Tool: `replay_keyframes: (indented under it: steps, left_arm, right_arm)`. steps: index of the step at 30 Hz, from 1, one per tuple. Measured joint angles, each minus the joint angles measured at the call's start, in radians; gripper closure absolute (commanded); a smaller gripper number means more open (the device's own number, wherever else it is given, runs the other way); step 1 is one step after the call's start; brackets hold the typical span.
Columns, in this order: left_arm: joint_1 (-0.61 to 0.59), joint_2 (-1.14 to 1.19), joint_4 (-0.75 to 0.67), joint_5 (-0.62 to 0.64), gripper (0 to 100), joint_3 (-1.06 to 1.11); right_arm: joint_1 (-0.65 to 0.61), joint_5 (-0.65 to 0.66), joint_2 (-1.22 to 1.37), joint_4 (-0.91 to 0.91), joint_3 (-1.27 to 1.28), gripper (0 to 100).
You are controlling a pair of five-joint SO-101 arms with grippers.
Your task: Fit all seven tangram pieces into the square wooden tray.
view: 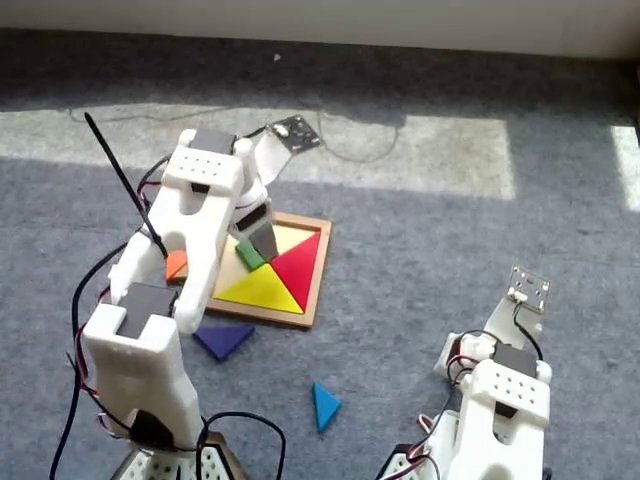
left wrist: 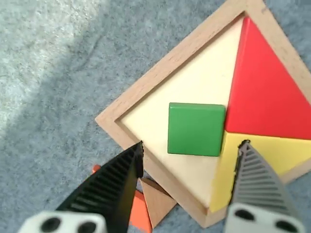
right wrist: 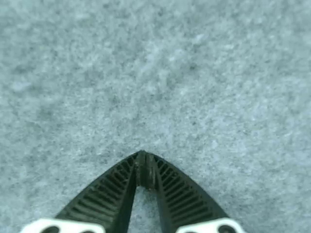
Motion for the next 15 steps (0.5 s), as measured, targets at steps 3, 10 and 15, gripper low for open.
replay_keyframes:
  steps: [3, 10, 15]
  left_arm:
    - [-0.018, 0.000, 0.000, 0.000, 71, -0.006]
    - [0.018, 0.000, 0.101, 0.069, 71, 0.000]
    - [0.094, 0.000, 0.147, 0.203, 71, 0.012]
  right_arm:
    - [0.000, 0.000, 0.000, 0.000, 0.000, 99.4]
    - [0.000, 0.000, 0.000, 0.000, 0.000, 99.4]
    - [0.002, 0.000, 0.000, 0.000, 0.000, 99.4]
